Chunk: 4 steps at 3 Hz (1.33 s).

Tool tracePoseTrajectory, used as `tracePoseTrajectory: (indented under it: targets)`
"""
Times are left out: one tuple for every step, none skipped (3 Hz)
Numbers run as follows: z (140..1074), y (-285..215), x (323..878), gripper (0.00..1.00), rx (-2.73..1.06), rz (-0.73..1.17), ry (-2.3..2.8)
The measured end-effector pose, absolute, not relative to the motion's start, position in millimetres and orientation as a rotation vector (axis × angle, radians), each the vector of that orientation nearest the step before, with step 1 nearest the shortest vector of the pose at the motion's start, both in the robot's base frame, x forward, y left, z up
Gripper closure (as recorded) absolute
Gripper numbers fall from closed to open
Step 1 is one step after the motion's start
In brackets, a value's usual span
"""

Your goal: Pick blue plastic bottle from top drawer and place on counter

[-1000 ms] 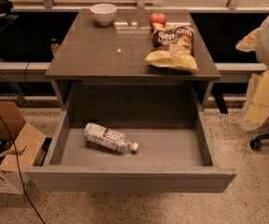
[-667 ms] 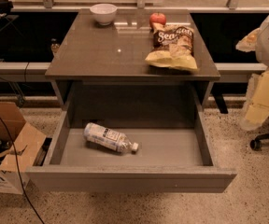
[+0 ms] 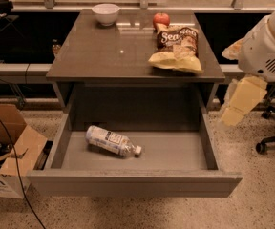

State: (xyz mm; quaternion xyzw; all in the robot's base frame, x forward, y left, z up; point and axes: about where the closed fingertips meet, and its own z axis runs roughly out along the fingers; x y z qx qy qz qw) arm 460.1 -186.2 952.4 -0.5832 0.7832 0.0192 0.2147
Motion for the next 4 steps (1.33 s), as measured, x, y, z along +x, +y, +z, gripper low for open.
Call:
tracePoseTrajectory:
  targets:
    - [932.1,-163.6,473.4,0.0,-1.574,0.152,2.137]
    - [894.9,-149.5,482.2,0.0,-1.479,0.357,2.125]
    - [892.5,-139.9,480.9,0.0,-1.46,0.408,2.121]
    - [872.0,-131.6,482.9,0.0,-1.429,0.442,2.136]
